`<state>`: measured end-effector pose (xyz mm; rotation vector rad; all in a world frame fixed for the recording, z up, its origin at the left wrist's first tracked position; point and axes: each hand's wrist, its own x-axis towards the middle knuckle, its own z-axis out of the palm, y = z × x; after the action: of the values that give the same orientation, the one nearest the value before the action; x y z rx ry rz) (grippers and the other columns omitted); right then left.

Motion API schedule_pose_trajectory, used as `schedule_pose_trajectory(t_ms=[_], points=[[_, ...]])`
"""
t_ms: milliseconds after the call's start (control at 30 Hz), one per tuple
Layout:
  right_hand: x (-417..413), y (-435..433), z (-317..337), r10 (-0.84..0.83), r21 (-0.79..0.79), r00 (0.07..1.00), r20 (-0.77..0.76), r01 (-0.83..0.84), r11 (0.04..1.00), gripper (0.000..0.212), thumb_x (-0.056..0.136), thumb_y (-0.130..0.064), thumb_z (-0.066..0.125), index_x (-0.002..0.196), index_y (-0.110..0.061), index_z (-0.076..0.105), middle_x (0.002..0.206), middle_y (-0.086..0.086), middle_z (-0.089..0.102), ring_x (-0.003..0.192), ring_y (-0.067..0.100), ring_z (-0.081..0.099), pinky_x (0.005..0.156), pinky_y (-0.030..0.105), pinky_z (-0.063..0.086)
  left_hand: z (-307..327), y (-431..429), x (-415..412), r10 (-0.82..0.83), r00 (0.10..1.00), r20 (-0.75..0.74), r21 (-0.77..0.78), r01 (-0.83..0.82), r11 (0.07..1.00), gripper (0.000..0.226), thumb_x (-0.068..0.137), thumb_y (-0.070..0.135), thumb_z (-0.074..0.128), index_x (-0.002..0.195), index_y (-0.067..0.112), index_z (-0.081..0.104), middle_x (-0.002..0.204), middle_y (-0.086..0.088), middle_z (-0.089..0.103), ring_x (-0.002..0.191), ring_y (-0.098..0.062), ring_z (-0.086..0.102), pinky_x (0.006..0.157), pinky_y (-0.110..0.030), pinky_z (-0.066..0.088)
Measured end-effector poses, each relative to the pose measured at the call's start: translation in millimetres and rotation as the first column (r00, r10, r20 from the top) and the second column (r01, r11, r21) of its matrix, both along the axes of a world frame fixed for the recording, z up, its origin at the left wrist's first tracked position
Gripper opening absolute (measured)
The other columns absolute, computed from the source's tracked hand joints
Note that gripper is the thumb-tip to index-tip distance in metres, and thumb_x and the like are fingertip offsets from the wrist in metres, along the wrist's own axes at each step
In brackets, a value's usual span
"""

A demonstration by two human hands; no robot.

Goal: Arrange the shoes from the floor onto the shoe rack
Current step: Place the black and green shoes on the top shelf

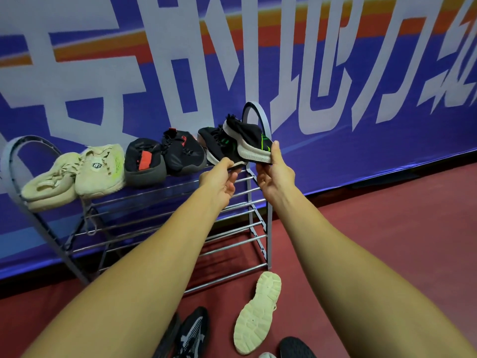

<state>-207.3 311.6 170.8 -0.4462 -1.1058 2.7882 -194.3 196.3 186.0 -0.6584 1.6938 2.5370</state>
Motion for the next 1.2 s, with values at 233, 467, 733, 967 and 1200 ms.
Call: schedule_pose_trajectory(t_ms=[233, 467, 733, 967, 1200], points=[[-10, -2, -2, -0.002, 0.025, 1.0, 0.012, 0.001, 1.0, 0.044, 0.087, -0.053, 0.071, 0.09, -0.01, 0.065, 0.083, 0.007, 0.067, 0.057, 0.012, 0.062, 0.042, 0.02, 0.042, -3, -8, -2, -0.078, 0.996, -0.034, -0.036, 0.077, 0.996, 0.011, 0.087, 0.024, 0.07, 0.093, 0.015, 0.068, 0.093, -0.004, 0.078, 0.066, -0.007, 0.062, 0.053, -0.018, 0.037], [7, -2, -21, 0.046, 0.366, 0.998, 0.053, -0.062, 0.928, 0.055, 0.082, -0.065, 0.068, 0.092, -0.011, 0.069, 0.075, 0.001, 0.074, 0.04, 0.006, 0.038, 0.042, 0.021, 0.032, -13, -28, 17, -0.21, 0.978, -0.011, -0.098, 0.208, 0.973, 0.036, 0.085, 0.039, 0.073, 0.11, 0.013, 0.07, 0.096, 0.003, 0.074, 0.077, -0.011, 0.062, 0.062, -0.022, 0.043], [51, -21, -61, 0.304, 0.683, 0.935, 0.182, -0.343, 0.645, 0.059, 0.082, -0.056, 0.073, 0.119, -0.011, 0.066, 0.092, 0.003, 0.072, 0.065, 0.01, 0.054, 0.059, 0.025, 0.039, -59, -74, 64, -0.138, 0.988, 0.075, -0.196, 0.15, 0.969, 0.027, 0.085, 0.035, 0.07, 0.101, 0.014, 0.071, 0.086, 0.003, 0.072, 0.071, -0.01, 0.061, 0.058, -0.021, 0.041], [83, -71, -100, 0.426, 0.818, 0.85, 0.31, -0.467, 0.336, 0.055, 0.084, -0.054, 0.073, 0.115, -0.009, 0.068, 0.093, 0.008, 0.075, 0.07, 0.015, 0.056, 0.05, 0.022, 0.037, -114, -143, 107, -0.085, 0.98, 0.178, -0.332, 0.141, 0.933, 0.017, 0.087, 0.036, 0.067, 0.092, 0.021, 0.073, 0.095, 0.004, 0.075, 0.076, -0.009, 0.063, 0.06, -0.022, 0.042], [104, -122, -152, 0.503, 0.846, 0.749, 0.431, -0.529, 0.062, 0.046, 0.087, -0.047, 0.073, 0.11, -0.006, 0.072, 0.087, 0.008, 0.069, 0.058, 0.008, 0.052, 0.049, 0.019, 0.039, -173, -208, 138, -0.009, 0.959, 0.285, -0.449, 0.142, 0.882, 0.017, 0.086, 0.037, 0.068, 0.091, 0.021, 0.071, 0.095, 0.003, 0.074, 0.073, -0.007, 0.059, 0.061, -0.021, 0.041]])
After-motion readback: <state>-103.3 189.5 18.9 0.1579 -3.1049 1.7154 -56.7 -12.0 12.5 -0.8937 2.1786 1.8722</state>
